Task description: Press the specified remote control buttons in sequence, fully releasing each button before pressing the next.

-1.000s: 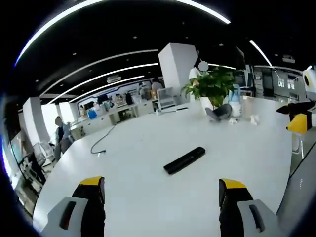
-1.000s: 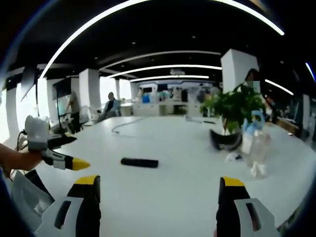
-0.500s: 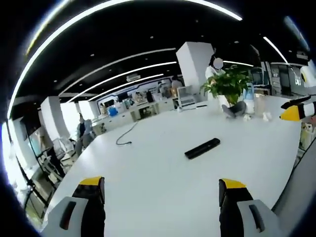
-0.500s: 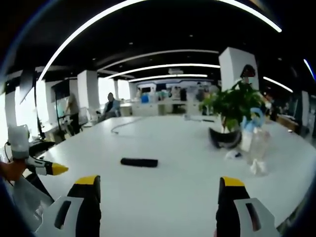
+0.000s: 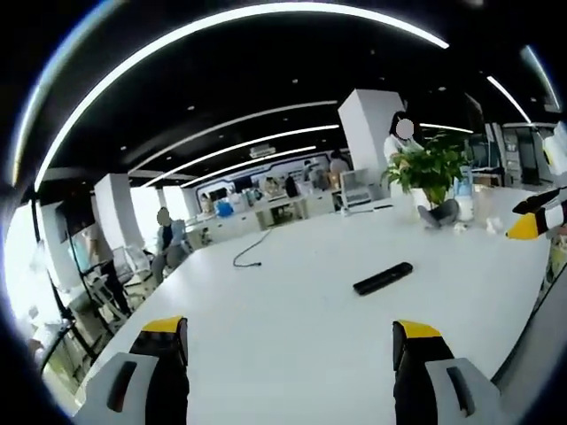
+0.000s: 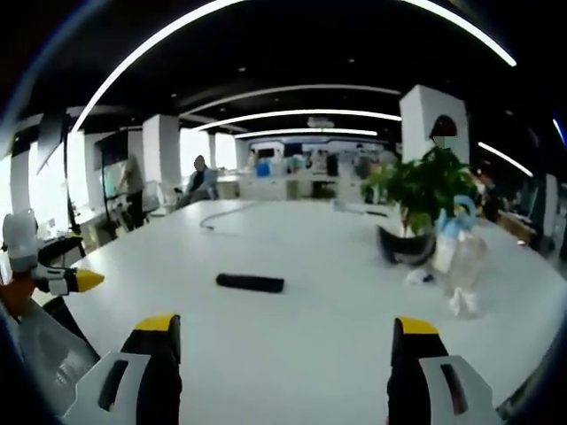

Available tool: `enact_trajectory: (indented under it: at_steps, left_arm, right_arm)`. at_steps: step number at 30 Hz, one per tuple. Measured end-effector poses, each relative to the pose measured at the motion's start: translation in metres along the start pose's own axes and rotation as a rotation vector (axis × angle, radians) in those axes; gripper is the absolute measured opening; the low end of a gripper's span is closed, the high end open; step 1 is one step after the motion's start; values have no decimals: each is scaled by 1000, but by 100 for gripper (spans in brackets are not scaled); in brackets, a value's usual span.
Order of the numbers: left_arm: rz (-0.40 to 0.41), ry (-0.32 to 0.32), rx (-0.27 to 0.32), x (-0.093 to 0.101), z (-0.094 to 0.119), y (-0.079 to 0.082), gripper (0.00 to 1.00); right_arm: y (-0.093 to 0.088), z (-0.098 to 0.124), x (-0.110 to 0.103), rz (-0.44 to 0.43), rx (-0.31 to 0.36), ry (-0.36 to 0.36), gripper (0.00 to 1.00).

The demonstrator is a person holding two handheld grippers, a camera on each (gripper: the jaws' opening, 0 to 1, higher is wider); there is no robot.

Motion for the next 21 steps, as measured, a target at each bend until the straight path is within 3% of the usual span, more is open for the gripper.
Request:
enact_trajectory:
  at_steps: [4, 7, 21]
  left_arm:
    - [18, -26, -4, 3, -1, -1, 94]
    - [27, -19, 19, 0, 1, 0, 96]
    - [-4, -13, 3, 2, 3, -1, 95]
  right_arm:
    - [-2, -1, 0, 12, -22, -2, 98]
    - [-3, -1, 0, 7, -29, -6, 98]
    - [-4, 1, -1, 3, -31, 3, 95]
Point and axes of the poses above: the point that each gripper's makers call its tool centre point, and the gripper's own axes: z roughly backward along the fingers, x roughly to its right, y roughly out of its top, the point moved 7 cm from there along z, roughly backward along the fingers, and after that the axes turned 5 degrees about -y, right-handed, at the moved point
